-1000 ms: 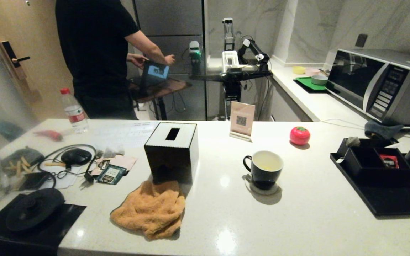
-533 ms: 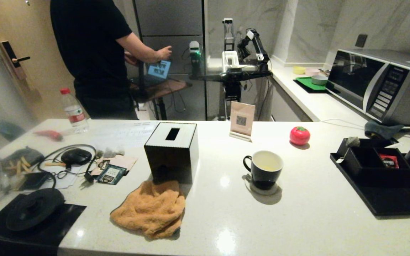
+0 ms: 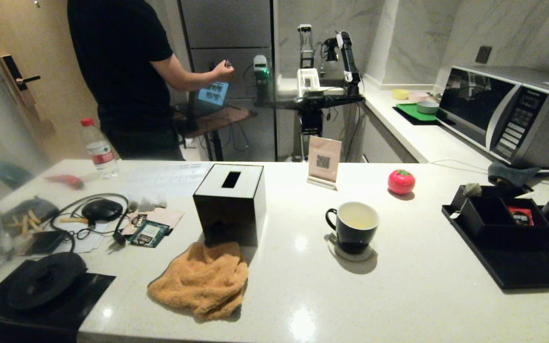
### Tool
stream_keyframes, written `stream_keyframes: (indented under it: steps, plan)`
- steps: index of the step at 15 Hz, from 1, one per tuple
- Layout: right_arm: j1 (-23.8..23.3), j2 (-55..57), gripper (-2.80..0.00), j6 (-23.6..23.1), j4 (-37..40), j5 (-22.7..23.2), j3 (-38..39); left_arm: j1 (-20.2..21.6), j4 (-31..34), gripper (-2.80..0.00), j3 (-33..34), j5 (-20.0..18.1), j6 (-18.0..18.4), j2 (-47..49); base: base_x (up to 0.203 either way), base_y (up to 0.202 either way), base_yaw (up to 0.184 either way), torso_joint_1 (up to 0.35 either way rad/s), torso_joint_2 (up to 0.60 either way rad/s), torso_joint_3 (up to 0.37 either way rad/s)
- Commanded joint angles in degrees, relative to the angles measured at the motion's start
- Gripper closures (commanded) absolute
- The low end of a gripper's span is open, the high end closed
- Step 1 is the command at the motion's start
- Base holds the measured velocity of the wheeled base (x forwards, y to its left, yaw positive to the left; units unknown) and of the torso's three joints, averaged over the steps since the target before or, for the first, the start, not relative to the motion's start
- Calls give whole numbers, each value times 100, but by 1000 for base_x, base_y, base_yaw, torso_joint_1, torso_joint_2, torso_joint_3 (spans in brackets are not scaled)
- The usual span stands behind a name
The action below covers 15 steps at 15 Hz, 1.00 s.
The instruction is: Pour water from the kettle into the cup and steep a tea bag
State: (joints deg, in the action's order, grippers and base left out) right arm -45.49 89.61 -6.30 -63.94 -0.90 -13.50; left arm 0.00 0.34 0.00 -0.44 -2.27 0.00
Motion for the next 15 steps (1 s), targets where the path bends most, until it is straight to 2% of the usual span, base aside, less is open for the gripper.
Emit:
stream_keyframes:
  steps: [1,6,10,15]
  plan:
    - [249,-482,0,-3,75,6,239,0,1,0,0,0,-2,0,0,0,0,0,0,0]
    - [936,-1078,0,23,418,2,551,0,1,0,0,0,-2,0,0,0,0,0,0,0]
    - [1467,-1421,0,23,363,-5,951,0,1,0,0,0,-2,0,0,0,0,0,0,0]
    - [1885,-1771,0,24,359,-6,1101,0,1,0,0,0,-2,0,0,0,0,0,0,0]
